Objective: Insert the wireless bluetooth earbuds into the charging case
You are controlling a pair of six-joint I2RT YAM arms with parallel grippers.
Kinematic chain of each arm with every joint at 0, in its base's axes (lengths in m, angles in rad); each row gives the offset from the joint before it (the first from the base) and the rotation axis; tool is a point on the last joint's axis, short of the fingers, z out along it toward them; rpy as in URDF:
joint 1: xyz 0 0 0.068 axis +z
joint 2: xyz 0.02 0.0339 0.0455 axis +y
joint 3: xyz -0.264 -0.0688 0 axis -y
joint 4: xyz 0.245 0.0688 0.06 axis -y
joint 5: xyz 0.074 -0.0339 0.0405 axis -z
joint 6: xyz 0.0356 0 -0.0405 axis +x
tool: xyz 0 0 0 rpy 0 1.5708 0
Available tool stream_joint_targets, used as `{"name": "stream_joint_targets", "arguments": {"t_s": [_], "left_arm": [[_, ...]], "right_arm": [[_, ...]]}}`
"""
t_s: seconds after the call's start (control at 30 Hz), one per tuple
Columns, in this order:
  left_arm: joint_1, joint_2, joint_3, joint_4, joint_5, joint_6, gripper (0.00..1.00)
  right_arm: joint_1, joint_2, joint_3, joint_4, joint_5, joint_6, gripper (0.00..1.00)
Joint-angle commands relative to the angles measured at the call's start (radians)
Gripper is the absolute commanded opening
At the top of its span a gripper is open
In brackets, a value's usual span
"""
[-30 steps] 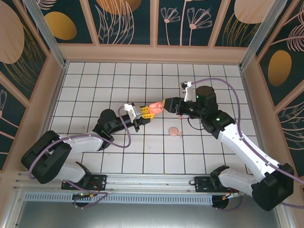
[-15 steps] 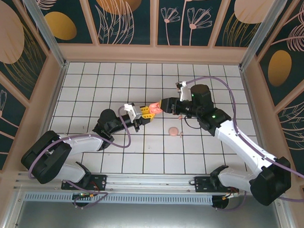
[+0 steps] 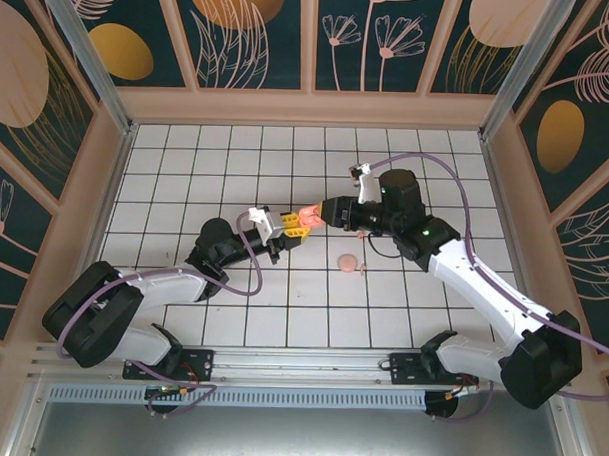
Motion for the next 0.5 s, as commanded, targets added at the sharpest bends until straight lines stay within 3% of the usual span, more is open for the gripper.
{"name": "stream_joint_targets", "arguments": {"t_s": [0.0,0.47], "left_arm": [[-0.006,-0.022,0.028,0.048,0.013,0.009,0.12],[-0.006,-0.014,0.028,0.051,-0.003,0.009,0.12]], "right_arm": [[0.009,-0.004,0.017,-0.029,0.006,-0.019,0.39],[0.023,-0.042,-0.012,-0.017,0.0,-0.015,0.27]]}}
